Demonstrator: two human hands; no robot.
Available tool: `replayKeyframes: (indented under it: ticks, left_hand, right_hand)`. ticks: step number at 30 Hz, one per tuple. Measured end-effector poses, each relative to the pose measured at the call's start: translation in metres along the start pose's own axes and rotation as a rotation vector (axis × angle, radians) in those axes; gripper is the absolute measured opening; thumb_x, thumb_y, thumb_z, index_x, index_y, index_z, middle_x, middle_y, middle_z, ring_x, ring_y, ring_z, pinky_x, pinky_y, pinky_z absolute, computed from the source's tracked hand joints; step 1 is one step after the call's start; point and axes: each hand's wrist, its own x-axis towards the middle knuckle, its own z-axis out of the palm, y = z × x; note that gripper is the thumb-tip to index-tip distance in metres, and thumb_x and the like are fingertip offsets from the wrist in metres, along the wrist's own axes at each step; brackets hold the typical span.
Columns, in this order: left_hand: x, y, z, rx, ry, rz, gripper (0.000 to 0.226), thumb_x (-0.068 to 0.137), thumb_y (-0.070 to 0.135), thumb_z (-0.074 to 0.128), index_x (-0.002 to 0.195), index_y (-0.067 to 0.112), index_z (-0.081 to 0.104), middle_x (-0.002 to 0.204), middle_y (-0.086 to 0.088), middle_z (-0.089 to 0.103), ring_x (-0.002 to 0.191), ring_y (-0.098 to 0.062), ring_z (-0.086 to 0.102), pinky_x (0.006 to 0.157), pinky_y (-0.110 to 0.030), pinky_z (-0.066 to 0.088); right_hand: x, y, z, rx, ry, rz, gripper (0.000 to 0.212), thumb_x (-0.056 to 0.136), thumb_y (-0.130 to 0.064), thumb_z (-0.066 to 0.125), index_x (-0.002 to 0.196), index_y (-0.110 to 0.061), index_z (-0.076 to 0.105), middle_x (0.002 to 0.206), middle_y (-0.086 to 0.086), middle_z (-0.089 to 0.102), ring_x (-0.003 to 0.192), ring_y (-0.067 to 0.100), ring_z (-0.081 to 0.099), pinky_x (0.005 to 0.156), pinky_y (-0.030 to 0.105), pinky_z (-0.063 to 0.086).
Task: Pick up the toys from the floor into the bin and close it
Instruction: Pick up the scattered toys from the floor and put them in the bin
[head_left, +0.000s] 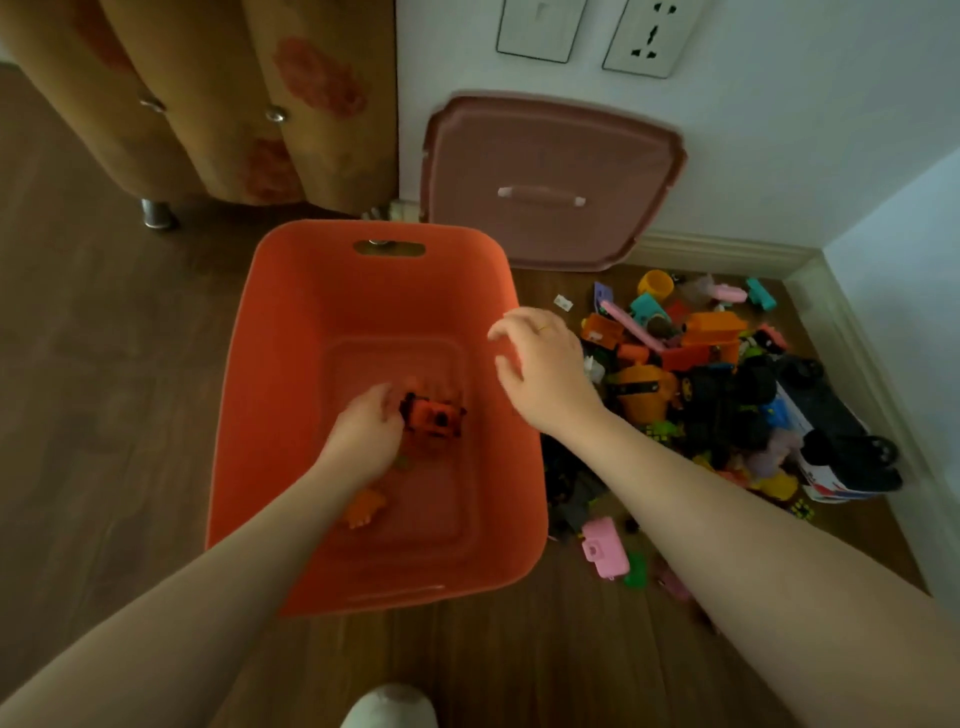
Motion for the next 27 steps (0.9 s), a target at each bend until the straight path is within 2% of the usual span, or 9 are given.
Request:
replayKeyframes:
  ticks: [3,5,8,14,17,21,23,25,27]
  left_hand:
    - [-0.008,0.022,0.001,-0.015,0.04,0.194,0.045,0.095,0.013,0.043,0.14,0.015,0.037,0.139,-0.007,0.043,0.115,-0.025,0.051,0.088,-0.026,0.044]
    - [-0.013,0.039,0.006,0.038,0.044,0.363,0.043,0.093,0.011,0.045,0.136,0.014,0.043,0.137,-0.007,0.044,0.124,-0.026,0.043,0.102,-0.032,0.037]
    - [-0.018,0.064,0.02,0.112,0.057,0.571,0.04,0.089,0.006,0.048,0.129,0.012,0.05,0.132,-0.006,0.048,0.126,-0.025,0.038,0.105,-0.029,0.027]
    - [-0.025,0.125,0.066,0.186,-0.02,0.785,0.048,0.081,-0.01,0.034,0.124,0.0,0.054,0.135,-0.015,0.046,0.139,-0.031,0.025,0.112,-0.024,0.009]
    - [-0.027,0.156,0.087,0.185,-0.124,0.721,0.055,0.086,-0.015,0.035,0.135,0.007,0.044,0.143,-0.006,0.037,0.142,-0.02,0.018,0.113,-0.022,0.013]
    - [-0.014,0.175,0.117,0.273,-0.207,0.491,0.051,0.091,-0.005,0.038,0.137,0.015,0.039,0.144,-0.004,0.031,0.13,-0.022,0.036,0.107,-0.031,0.034]
    - [-0.006,0.17,0.134,0.49,-0.247,0.409,0.044,0.095,0.01,0.04,0.139,0.017,0.035,0.147,-0.007,0.023,0.131,-0.03,0.032,0.106,-0.043,0.035]
    - [-0.003,0.163,0.149,0.73,-0.291,0.327,0.053,0.096,0.038,0.041,0.144,0.021,0.025,0.154,-0.008,0.008,0.139,-0.035,0.016,0.11,-0.049,0.026]
    - [0.002,0.154,0.159,0.814,-0.335,0.259,0.078,0.086,0.06,0.047,0.148,0.026,0.014,0.157,-0.006,-0.009,0.142,-0.036,-0.002,0.112,-0.055,0.016]
  right_hand:
    - [-0.004,0.036,-0.002,-0.012,0.063,0.224,0.031,0.092,-0.009,0.048,0.123,-0.012,0.052,0.131,0.008,0.051,0.126,0.026,0.041,0.103,0.039,0.036]
    - [-0.011,0.066,0.0,-0.057,-0.039,0.389,0.038,0.094,-0.011,0.045,0.131,-0.01,0.046,0.137,0.012,0.047,0.128,0.03,0.04,0.104,0.041,0.036]
    - [-0.026,0.104,0.009,0.042,-0.229,0.556,0.047,0.097,-0.018,0.043,0.142,-0.009,0.034,0.147,0.014,0.037,0.133,0.034,0.037,0.107,0.041,0.034]
    - [-0.054,0.158,0.029,0.088,-0.38,0.531,0.047,0.097,-0.004,0.035,0.144,-0.009,0.034,0.153,0.014,0.028,0.141,0.027,0.026,0.114,0.035,0.024]
    - [-0.045,0.175,0.034,0.083,-0.321,0.49,0.044,0.097,-0.004,0.038,0.141,-0.007,0.038,0.152,0.012,0.03,0.142,0.023,0.024,0.113,0.033,0.024]
    - [-0.024,0.196,0.051,0.125,-0.411,0.373,0.038,0.095,-0.007,0.042,0.132,-0.008,0.045,0.128,0.013,0.056,0.117,0.03,0.053,0.093,0.035,0.044]
    - [-0.017,0.205,0.059,0.112,-0.48,0.395,0.035,0.097,-0.014,0.039,0.131,-0.009,0.046,0.123,0.013,0.058,0.113,0.032,0.055,0.086,0.029,0.045]
    - [-0.017,0.213,0.066,0.068,-0.529,0.331,0.038,0.096,-0.018,0.044,0.134,-0.011,0.045,0.13,0.009,0.053,0.12,0.029,0.05,0.09,0.019,0.043]
    - [-0.019,0.215,0.07,0.017,-0.614,0.249,0.05,0.094,-0.019,0.048,0.142,-0.018,0.034,0.145,0.009,0.036,0.134,0.032,0.034,0.107,0.033,0.035]
